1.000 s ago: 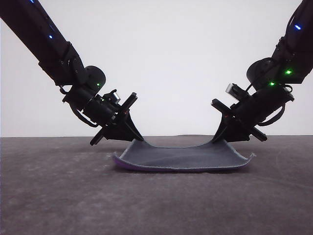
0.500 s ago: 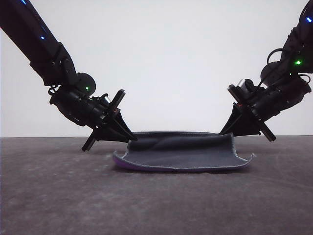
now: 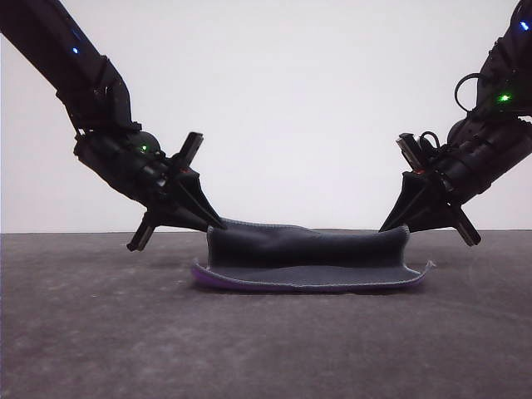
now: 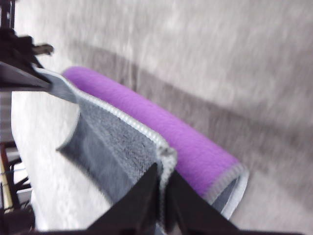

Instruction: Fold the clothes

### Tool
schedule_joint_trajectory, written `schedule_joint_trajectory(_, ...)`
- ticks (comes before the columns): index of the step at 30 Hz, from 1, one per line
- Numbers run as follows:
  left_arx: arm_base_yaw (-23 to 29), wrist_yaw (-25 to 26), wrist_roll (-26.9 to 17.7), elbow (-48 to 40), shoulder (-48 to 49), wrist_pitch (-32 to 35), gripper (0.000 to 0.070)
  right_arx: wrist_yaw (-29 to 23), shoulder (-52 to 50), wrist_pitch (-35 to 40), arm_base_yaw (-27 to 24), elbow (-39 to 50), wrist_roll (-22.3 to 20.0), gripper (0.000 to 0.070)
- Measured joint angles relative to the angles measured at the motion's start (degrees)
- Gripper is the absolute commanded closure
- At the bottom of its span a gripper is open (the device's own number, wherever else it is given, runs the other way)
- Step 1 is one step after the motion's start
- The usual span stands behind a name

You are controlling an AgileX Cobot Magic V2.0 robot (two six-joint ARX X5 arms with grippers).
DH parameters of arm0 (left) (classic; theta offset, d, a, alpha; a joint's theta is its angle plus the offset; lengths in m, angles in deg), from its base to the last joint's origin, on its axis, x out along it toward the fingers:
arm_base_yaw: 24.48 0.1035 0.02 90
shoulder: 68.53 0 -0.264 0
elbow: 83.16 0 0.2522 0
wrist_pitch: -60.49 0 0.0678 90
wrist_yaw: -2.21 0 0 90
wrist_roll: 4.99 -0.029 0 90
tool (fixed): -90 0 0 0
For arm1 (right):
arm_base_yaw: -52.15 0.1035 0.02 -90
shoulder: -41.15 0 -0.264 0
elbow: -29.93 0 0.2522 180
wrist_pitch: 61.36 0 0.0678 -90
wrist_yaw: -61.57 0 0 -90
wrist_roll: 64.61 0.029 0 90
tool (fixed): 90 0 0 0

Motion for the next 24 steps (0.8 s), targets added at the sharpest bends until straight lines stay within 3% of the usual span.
schedule_joint_trajectory(7,-0.02,0.01,-4.52,0.43,0.0,-7.56,0.0675,1.44,0.0,-5.37,-0.02,0.0,-3.11,0.0691)
schedule_joint_trajectory(24,-0.42,0.01,-7.1,0.49,0.0,-12.81,0.066,1.73,0.0,-11.84,0.0,0.0,-7.21,0.0689)
